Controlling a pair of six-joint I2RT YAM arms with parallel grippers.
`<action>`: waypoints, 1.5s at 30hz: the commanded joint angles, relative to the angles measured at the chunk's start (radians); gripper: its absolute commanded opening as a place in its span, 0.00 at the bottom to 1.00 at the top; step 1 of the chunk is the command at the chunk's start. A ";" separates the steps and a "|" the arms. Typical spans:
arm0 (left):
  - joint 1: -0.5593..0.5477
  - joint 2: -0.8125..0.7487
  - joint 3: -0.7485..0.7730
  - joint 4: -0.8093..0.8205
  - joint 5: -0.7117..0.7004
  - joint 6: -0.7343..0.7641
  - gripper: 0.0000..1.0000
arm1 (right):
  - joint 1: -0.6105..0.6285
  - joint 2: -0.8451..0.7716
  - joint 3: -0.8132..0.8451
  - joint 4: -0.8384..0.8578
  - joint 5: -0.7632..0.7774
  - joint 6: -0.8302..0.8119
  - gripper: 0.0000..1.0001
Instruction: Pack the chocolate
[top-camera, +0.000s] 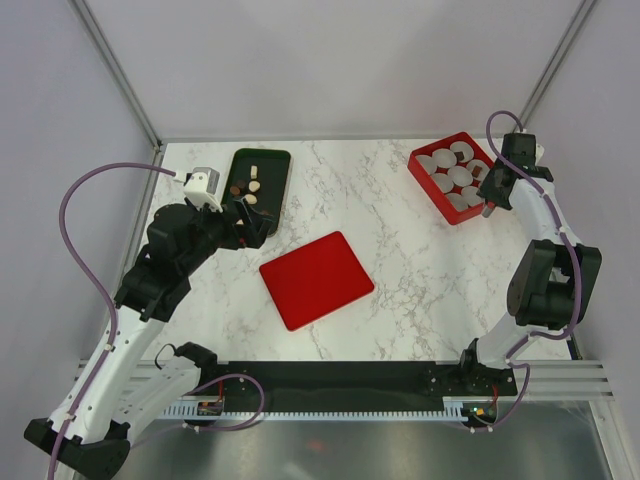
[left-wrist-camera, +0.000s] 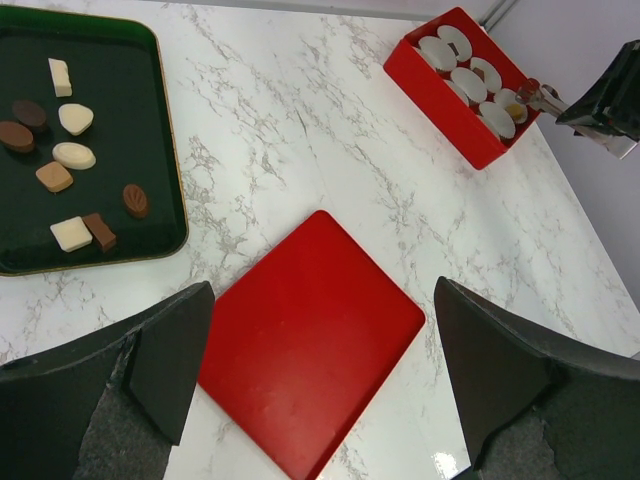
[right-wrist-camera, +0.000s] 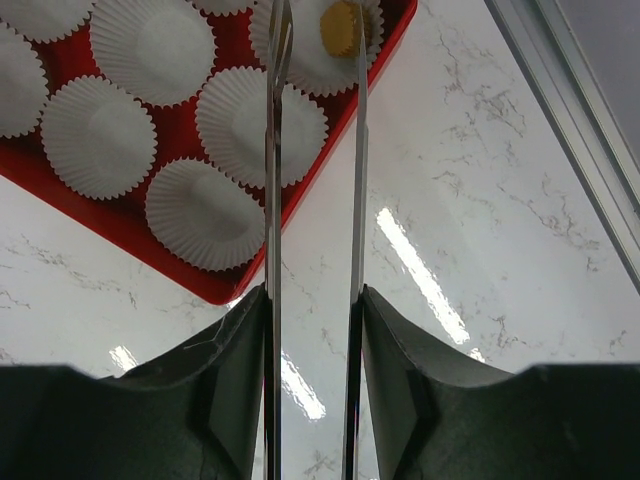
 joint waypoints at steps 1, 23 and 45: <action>0.005 -0.007 0.000 0.047 0.004 -0.019 1.00 | -0.002 -0.023 0.039 0.027 -0.008 -0.009 0.48; 0.007 -0.016 -0.001 0.046 -0.012 -0.013 1.00 | 0.674 0.078 0.078 0.418 -0.241 -0.047 0.47; 0.007 -0.019 0.000 0.046 -0.007 -0.014 1.00 | 1.028 0.364 0.272 0.422 -0.149 -0.061 0.50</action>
